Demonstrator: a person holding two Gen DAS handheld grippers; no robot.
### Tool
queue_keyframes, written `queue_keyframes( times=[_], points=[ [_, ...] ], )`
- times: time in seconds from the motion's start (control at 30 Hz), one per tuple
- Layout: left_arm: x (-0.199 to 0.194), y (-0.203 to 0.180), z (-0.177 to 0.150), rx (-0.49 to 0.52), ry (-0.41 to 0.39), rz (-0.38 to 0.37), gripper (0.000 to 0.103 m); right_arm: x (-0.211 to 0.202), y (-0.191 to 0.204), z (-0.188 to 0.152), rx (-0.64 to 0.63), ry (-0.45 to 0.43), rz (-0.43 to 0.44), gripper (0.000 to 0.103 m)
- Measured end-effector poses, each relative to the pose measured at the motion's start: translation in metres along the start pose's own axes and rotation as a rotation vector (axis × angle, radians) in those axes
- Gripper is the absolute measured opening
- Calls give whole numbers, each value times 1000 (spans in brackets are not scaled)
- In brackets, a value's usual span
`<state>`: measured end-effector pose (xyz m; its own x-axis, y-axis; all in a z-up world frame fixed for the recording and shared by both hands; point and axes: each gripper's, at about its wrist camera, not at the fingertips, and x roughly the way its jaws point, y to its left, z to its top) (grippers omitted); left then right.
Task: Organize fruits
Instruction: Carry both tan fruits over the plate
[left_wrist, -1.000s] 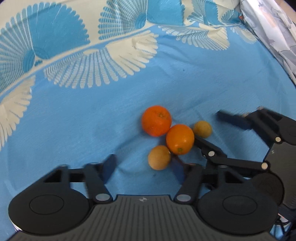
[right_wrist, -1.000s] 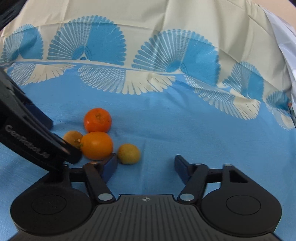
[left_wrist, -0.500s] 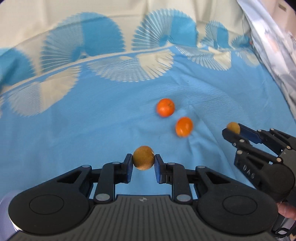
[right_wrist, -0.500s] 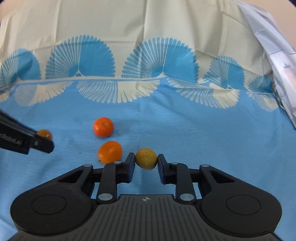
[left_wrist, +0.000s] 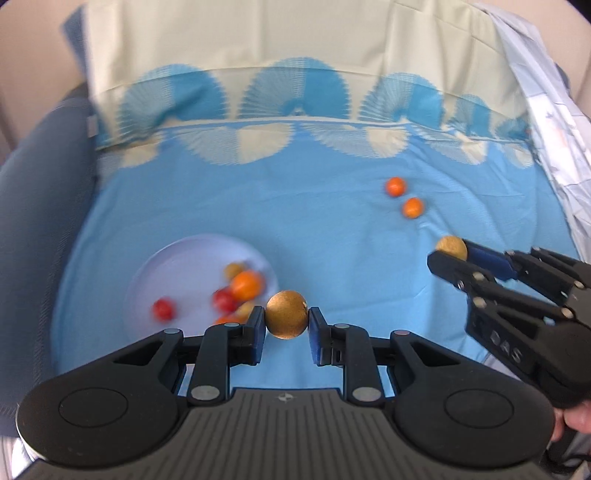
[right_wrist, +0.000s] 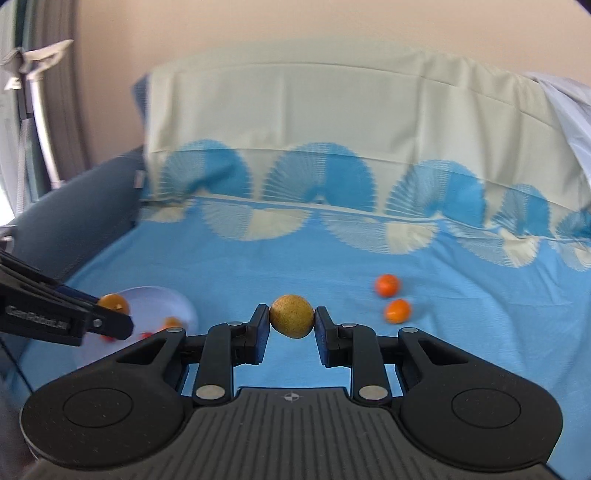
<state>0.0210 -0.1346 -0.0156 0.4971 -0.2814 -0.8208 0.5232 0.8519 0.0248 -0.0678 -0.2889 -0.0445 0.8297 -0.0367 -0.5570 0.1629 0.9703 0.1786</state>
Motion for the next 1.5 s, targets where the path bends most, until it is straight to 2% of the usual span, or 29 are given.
queue_keyframes(
  times=[0.13, 0.3, 0.47, 0.63, 0.87, 1.07, 1.5],
  points=[
    [-29, 32, -29, -55, 0, 47, 27, -29, 49, -8, -11, 36, 96, 27],
    [-61, 64, -59, -120, -28, 82, 27, -60, 101, -26, -72, 59, 147, 27],
    [-83, 80, -80, -165, -52, 96, 27, -79, 128, -37, -120, 61, 164, 27],
    [-91, 88, -88, -191, -58, 94, 27, -87, 136, -34, -146, 44, 166, 27],
    [-88, 98, -84, -222, -63, 94, 27, -82, 136, -30, -165, 51, 165, 27],
    [-70, 105, -71, -237, -46, 98, 27, -64, 135, -26, -154, 75, 159, 27],
    [4, 123, -25, -258, 1, 115, 27, 13, 138, -9, -154, 137, 173, 27]
  ],
)
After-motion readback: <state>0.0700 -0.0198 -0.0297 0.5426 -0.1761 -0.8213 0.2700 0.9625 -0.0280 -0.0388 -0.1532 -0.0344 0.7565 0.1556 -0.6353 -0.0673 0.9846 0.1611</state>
